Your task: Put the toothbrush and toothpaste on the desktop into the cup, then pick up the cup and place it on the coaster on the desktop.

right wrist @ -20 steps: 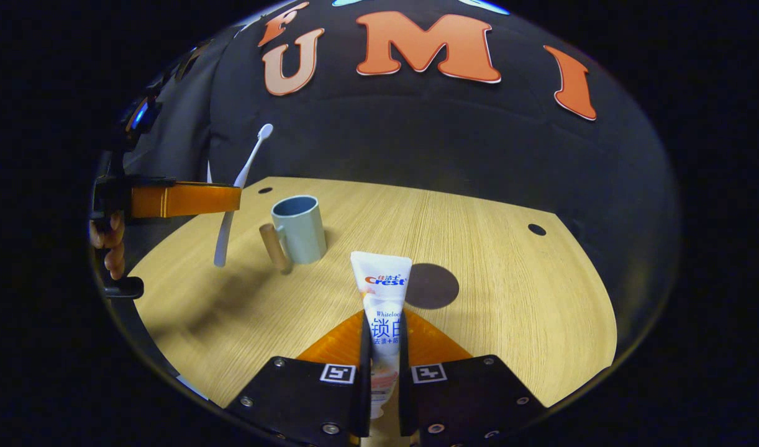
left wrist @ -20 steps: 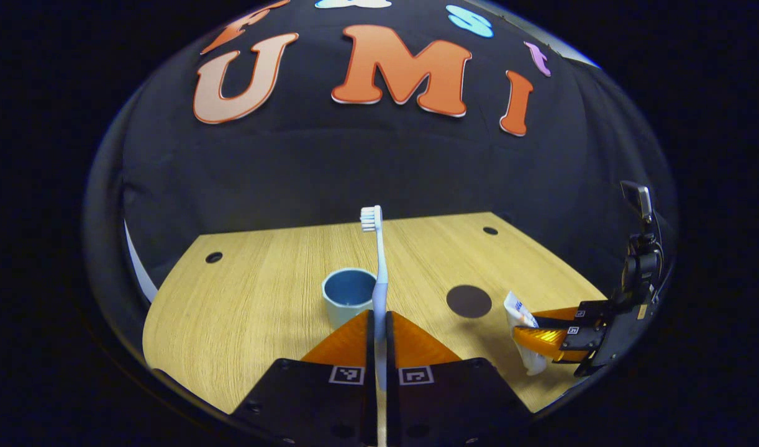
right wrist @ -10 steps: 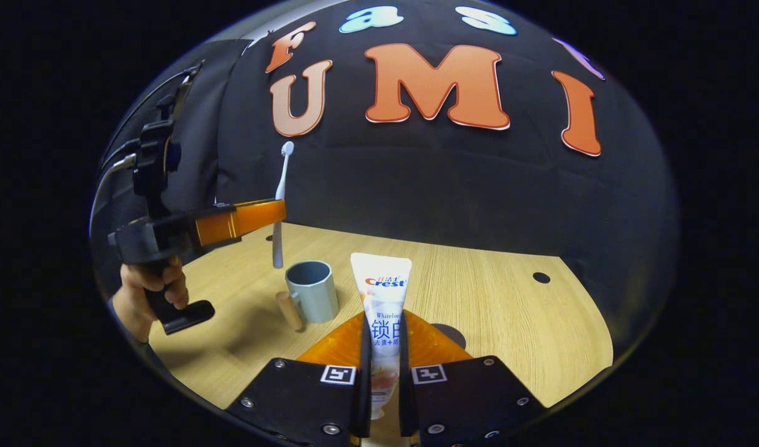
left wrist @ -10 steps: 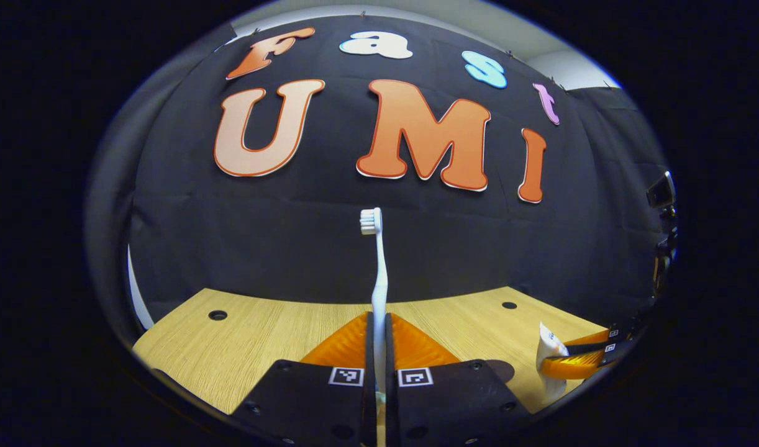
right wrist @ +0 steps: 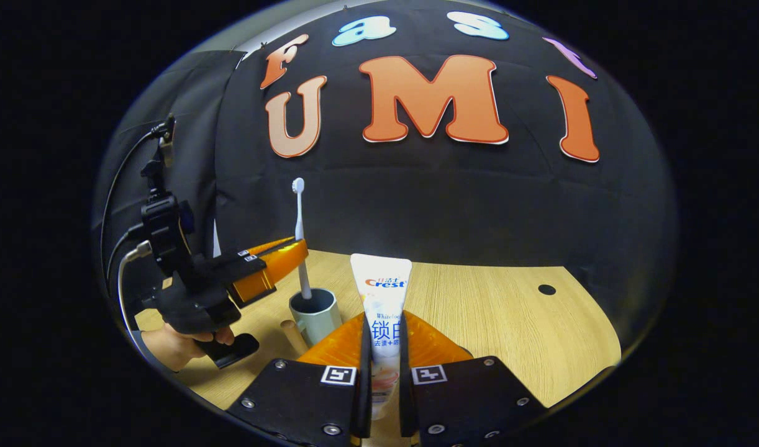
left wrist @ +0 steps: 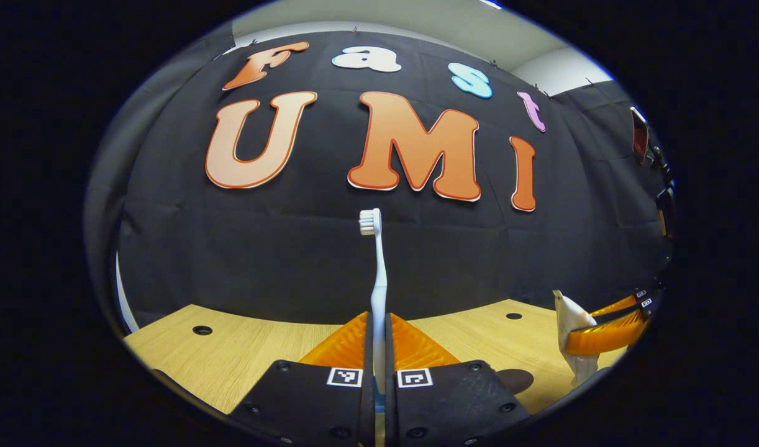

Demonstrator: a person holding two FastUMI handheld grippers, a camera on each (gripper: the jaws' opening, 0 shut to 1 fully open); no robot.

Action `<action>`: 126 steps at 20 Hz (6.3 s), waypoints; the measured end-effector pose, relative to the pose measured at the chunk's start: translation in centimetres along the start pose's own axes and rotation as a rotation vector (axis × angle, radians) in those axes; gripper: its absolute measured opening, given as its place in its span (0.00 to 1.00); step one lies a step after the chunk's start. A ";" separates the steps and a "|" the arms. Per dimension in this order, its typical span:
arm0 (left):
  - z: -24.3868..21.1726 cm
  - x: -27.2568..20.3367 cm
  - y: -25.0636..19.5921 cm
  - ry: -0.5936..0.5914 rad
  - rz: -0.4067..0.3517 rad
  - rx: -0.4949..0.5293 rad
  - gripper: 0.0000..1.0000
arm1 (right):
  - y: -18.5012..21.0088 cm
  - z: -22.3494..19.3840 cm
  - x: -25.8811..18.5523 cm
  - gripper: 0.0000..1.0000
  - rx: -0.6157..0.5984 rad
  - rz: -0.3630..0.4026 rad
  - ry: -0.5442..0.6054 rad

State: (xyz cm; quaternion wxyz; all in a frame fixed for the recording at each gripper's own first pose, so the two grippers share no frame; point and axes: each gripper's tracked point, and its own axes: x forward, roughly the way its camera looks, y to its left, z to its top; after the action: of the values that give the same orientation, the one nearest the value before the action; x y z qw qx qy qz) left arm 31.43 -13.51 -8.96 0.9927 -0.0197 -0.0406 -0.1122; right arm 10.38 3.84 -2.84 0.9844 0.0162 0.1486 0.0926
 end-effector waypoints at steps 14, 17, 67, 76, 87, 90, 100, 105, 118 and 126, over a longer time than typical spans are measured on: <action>-1.8 -1.5 -0.1 0.047 -0.025 0.028 0.95 | 1.2 1.3 0.2 0.18 -0.034 0.001 -0.026; -0.8 -2.8 0.9 0.050 0.000 0.047 0.98 | 1.6 2.1 0.3 0.18 -0.030 0.001 -0.051; -3.0 -17.9 10.2 0.133 0.204 -0.092 0.97 | 10.0 8.8 11.1 0.55 -0.024 0.157 -0.464; -3.0 -14.0 4.6 0.243 0.110 -0.105 0.98 | 7.5 8.9 6.2 0.79 -0.017 0.115 -0.402; -5.0 -8.5 0.7 0.541 0.084 -0.154 0.98 | 2.9 9.1 -1.9 0.83 -0.056 0.037 -0.344; -6.6 -7.0 -0.5 0.655 0.069 -0.144 0.98 | 1.3 7.8 -3.5 0.83 -0.085 0.011 -0.319; -12.5 -6.2 -2.3 1.027 0.093 -0.128 0.96 | -2.4 2.2 -6.7 0.84 -0.042 -0.011 -0.217; -13.3 -6.3 -1.5 1.149 0.090 -0.095 0.85 | -1.2 -0.5 -8.2 0.84 -0.052 0.044 -0.179; -16.5 -7.2 0.2 1.175 0.161 -0.058 0.20 | 0.0 -2.2 -10.6 0.96 -0.063 0.082 -0.193; -16.2 -8.9 -0.1 1.119 0.163 -0.079 0.20 | -1.7 -2.0 -11.4 0.97 -0.019 0.052 -0.206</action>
State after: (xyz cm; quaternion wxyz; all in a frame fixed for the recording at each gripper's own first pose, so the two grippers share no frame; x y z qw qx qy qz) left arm 24.04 -12.41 -25.88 0.8670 0.0027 0.4974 -0.0302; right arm -0.61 0.01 -1.58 0.9919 0.0199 0.0452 0.1172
